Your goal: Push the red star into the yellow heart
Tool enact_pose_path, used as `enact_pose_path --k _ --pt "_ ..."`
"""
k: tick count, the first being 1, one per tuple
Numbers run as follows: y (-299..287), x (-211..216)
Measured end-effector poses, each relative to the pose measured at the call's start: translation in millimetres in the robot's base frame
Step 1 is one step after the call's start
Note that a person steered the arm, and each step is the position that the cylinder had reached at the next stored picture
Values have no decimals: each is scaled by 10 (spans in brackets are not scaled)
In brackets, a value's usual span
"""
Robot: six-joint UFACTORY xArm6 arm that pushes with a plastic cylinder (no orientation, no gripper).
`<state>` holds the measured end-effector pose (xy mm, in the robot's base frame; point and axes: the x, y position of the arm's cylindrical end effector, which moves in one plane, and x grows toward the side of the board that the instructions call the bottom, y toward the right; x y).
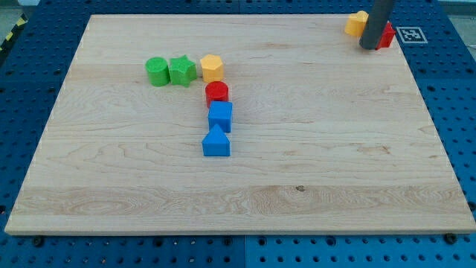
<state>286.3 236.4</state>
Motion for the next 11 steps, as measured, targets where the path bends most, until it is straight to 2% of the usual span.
enact_pose_path --k 1,3,7,8,11 --pt "105 265" --pt "484 281" --pt "362 -127" --pt "-173 79" --pt "-3225 128"
